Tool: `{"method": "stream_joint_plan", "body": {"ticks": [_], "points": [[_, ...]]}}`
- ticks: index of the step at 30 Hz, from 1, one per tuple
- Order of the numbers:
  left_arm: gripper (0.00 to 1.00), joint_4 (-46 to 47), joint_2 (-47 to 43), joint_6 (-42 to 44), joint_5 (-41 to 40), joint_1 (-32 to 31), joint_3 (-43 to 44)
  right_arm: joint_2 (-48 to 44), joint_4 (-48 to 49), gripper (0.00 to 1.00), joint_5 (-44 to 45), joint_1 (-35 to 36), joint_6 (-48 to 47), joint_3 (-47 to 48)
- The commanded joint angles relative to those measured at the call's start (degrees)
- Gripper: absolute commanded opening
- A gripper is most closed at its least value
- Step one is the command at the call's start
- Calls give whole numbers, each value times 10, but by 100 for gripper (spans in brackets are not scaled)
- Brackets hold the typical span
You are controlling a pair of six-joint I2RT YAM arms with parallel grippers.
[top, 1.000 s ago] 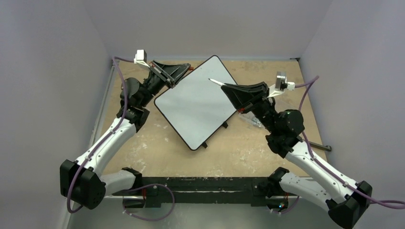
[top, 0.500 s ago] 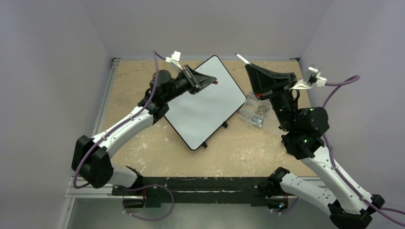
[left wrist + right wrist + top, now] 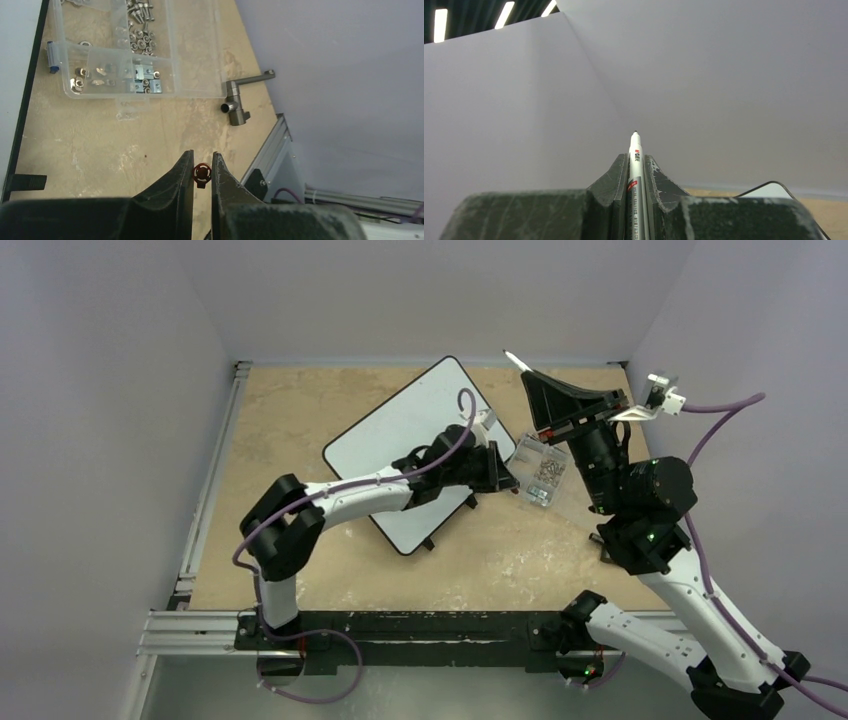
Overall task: Write a sentence on the whiteboard
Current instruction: Place the pen cap at the center of the board.
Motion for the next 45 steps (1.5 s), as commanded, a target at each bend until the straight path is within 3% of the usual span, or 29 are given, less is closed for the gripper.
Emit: {"method": "stream_joint_plan", "body": {"ticks": [1, 16, 23, 31, 38, 45], "points": [[0, 34, 50, 105, -60, -33, 40, -7, -11, 0, 15, 1, -10, -1], [0, 186, 181, 298, -235, -108, 59, -22, -41, 0, 19, 1, -2, -12], [0, 185, 229, 389, -302, -138, 98, -22, -44, 0, 17, 1, -1, -16], [16, 178, 252, 419, -314, -148, 104, -26, -45, 0, 13, 1, 4, -22], [38, 176, 250, 416, -322, -149, 104, -25, -47, 0, 12, 1, 7, -21], [45, 163, 201, 405, -322, -149, 84, -26, -55, 0, 16, 1, 4, -10]]}}
